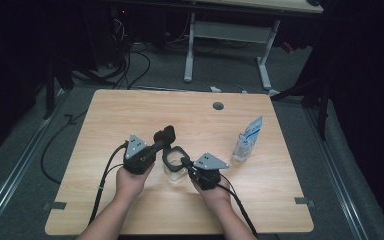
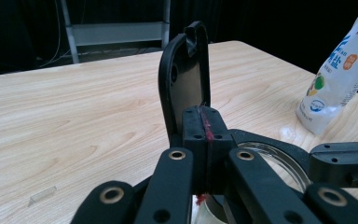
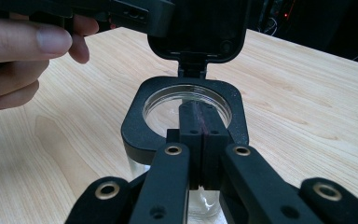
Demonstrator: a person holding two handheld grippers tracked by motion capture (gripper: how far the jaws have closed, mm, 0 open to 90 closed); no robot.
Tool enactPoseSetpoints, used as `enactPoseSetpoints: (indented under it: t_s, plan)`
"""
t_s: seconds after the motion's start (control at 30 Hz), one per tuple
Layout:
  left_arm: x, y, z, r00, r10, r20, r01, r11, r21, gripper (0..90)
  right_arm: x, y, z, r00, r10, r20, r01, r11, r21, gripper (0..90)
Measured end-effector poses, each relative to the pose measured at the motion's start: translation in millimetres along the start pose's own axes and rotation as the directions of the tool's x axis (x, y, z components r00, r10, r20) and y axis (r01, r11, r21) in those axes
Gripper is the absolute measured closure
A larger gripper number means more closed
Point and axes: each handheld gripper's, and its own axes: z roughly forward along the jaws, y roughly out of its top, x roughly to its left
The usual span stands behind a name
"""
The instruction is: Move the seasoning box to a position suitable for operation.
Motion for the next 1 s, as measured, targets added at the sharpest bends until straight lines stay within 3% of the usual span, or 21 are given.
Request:
enactPoseSetpoints:
  t_s: [0.27, 0.37, 0.5, 0.63, 0.7, 0.8, 0.9, 1.0]
  plan:
    - [0.0, -0.9, 0.9, 1.0000, 0.005, -0.003, -0.005, 1.0000, 0.006, 90.0, 0.1, 0.4, -0.2, 1.0000, -0.006, 0.002, 0.006, 1.000, 0.005, 89.9]
    - [-2.9, -1.3, -2.9, 0.9997, 0.012, 0.019, -0.012, 0.9999, 0.008, 88.2, 0.0, 1.6, 0.1, 1.0000, -0.005, -0.001, 0.005, 1.000, 0.010, 90.0]
    - [-7.6, -3.3, -21.0, 0.9971, 0.052, 0.056, -0.052, 0.9986, -0.001, 84.8, -2.9, 5.8, -9.5, 0.9998, -0.001, 0.018, 0.001, 1.000, -0.024, 90.0]
    - [10.3, -3.5, -44.2, 0.9941, 0.105, 0.027, -0.105, 0.9944, 0.011, 78.6, -20.9, -6.8, -36.8, 0.9948, 0.004, 0.102, -0.002, 1.000, -0.022, 90.0]
    - [26.6, -2.7, -54.9, 0.9956, 0.094, -0.003, -0.094, 0.9951, 0.031, 72.3, -38.8, -23.7, -51.9, 0.9849, 0.039, 0.169, -0.040, 0.999, 0.005, 90.0]
    - [48.8, -6.2, -68.3, 0.9934, 0.102, -0.052, -0.098, 0.9924, 0.075, 63.3, -63.9, -49.2, -70.6, 0.9577, 0.085, 0.275, -0.104, 0.993, 0.055, 90.0]
    - [60.2, -7.5, -77.2, 0.9893, 0.121, -0.082, -0.114, 0.9898, 0.085, 57.2, -83.3, -67.2, -78.2, 0.9262, 0.125, 0.356, -0.171, 0.980, 0.099, 90.0]
    - [65.5, -3.5, -80.6, 0.9913, 0.099, -0.086, -0.094, 0.9935, 0.064, 55.9, -96.1, -73.1, -76.6, 0.9038, 0.143, 0.403, -0.209, 0.970, 0.125, 90.0]
